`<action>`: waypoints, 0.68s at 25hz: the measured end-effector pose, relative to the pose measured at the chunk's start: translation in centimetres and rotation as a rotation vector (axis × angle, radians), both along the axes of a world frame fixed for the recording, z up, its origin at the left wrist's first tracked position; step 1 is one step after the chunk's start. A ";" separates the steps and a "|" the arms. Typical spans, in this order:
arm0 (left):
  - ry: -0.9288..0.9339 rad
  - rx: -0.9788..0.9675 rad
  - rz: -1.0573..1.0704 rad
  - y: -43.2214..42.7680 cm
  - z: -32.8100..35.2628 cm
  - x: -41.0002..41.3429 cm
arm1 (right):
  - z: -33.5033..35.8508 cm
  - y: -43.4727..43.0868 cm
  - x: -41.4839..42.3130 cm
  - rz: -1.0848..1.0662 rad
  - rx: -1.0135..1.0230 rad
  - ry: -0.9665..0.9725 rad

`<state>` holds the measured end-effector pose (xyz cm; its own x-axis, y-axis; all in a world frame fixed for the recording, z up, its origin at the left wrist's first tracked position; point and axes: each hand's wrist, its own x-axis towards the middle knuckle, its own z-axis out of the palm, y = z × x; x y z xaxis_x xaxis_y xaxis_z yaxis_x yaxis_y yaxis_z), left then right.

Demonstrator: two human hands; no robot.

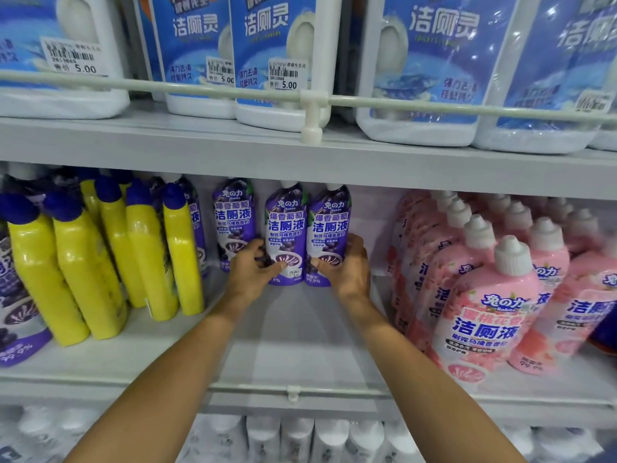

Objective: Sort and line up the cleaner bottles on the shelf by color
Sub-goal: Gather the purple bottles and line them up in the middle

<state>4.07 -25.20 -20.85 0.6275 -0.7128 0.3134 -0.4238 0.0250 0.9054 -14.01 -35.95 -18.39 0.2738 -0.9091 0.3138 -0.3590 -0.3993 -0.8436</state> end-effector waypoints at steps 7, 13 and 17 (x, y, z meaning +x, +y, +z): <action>-0.007 -0.016 0.024 -0.6 0.0 -0.3 | 0.1 -0.5 0.5 -0.003 0.029 -0.020; 0.023 -0.005 0.036 -0.7 -0.2 -0.1 | -0.1 -0.5 0.8 -0.002 0.040 -0.039; 0.063 0.006 0.146 -1.0 -1.0 -1.0 | -0.7 -1.0 0.9 -0.006 0.073 -0.016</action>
